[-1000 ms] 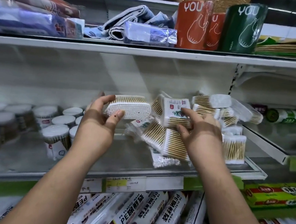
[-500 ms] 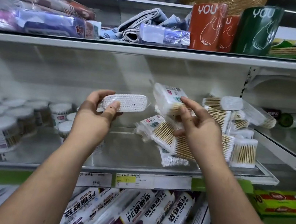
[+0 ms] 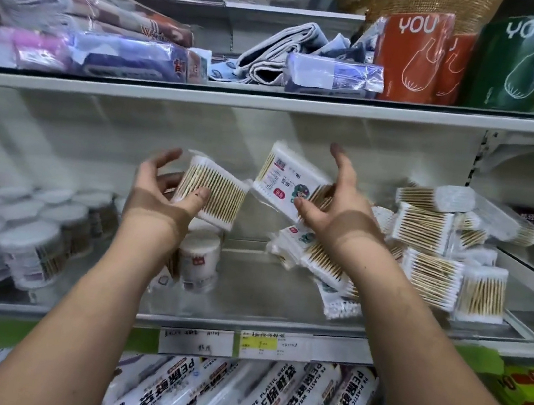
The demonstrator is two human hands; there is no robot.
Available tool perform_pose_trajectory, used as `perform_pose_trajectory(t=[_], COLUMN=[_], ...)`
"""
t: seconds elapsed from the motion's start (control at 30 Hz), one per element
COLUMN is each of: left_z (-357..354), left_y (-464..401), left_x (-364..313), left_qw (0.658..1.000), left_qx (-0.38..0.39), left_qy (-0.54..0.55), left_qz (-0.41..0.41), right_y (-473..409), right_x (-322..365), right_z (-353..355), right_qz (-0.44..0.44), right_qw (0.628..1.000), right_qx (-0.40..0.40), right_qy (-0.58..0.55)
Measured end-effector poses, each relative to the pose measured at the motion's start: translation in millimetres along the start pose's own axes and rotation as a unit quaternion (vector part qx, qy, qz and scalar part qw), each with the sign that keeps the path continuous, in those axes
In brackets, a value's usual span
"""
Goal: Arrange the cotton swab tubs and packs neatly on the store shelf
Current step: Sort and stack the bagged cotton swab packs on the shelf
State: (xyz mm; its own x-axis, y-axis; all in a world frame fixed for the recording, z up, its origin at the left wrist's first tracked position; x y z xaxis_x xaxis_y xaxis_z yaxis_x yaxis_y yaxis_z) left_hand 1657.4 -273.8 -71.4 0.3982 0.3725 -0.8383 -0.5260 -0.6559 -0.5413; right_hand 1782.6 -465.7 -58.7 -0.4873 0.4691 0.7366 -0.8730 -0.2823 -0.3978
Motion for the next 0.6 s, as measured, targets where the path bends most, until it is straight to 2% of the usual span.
perform_pose_trajectory(t=[0.23, 0.5, 0.6], left_z=[22.9, 31.2, 31.2], left_y=[-27.9, -49.4, -53.0], left_x=[12.6, 27.9, 31.8], left_qw=[0.997, 0.992, 0.992], left_qx=[-0.017, -0.015, -0.014], left_qy=[0.069, 0.117, 0.117], left_qz=[0.026, 0.046, 0.05], right_y=[-27.8, -47.6, -59.9], right_x=[12.5, 19.8, 27.2], right_z=[-25.6, -48.2, -51.8], right_qz=[0.02, -0.03, -0.062], right_qw=[0.998, 0.989, 0.996], right_qx=[0.027, 0.044, 0.049], right_qy=[-0.045, -0.138, -0.035])
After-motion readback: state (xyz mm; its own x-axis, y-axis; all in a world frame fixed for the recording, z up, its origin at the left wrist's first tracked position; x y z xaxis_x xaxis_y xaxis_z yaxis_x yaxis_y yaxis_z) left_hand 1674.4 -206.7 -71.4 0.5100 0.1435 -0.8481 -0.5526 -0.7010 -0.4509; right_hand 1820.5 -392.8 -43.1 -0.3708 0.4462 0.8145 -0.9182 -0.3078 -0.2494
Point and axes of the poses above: each hand's wrist, its own y-axis away from the middle knuckle, its own z-axis out of the back of the hand, x = y × z, the point moved 2 cm from there along -y, towards the middle knuckle, and after that the axes turned 5 degrees about -z, right-handed, at the moved point
